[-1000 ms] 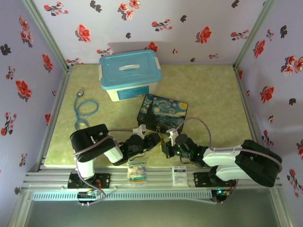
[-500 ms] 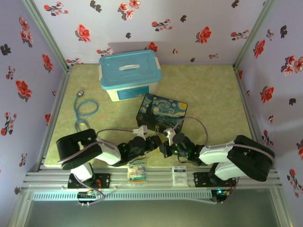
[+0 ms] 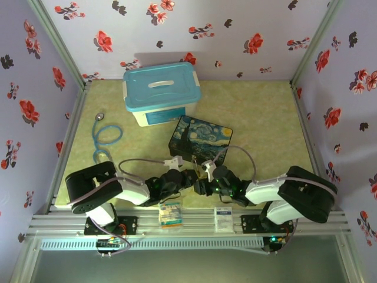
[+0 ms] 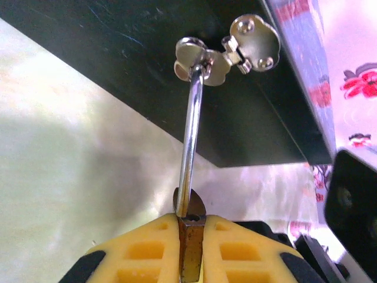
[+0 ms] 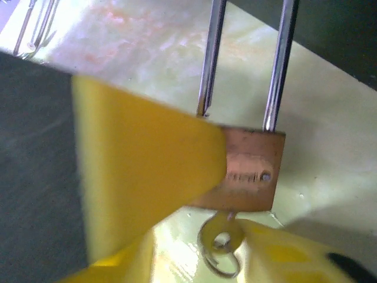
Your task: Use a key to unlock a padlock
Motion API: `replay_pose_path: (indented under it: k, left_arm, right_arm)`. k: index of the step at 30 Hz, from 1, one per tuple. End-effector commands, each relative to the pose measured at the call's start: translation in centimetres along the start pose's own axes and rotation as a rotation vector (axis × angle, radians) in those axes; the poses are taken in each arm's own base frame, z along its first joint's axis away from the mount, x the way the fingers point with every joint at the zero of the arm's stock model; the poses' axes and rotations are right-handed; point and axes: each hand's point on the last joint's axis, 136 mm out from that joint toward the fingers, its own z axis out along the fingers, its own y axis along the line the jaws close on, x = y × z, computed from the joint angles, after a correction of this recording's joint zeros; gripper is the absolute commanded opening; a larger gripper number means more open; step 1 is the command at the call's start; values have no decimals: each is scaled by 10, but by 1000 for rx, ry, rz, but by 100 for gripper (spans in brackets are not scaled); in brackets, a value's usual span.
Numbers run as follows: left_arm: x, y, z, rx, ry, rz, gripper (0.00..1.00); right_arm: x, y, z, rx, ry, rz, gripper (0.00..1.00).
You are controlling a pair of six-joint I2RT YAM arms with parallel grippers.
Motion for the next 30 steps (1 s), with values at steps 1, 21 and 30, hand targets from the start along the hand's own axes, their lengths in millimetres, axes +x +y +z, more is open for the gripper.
replay_pose_path:
  k: [1, 21, 30]
  left_arm:
    - [-2, 24, -5, -131, 4, 92, 6]
    - [-48, 40, -37, -566, 0, 586, 1]
    - [-59, 43, -50, -702, 1, 761, 1]
  right_arm:
    - [-12, -5, -12, 37, -67, -1, 49]
    - [-81, -60, -73, 442, -366, 163, 64]
    - [-85, -88, -63, 655, -346, 183, 65]
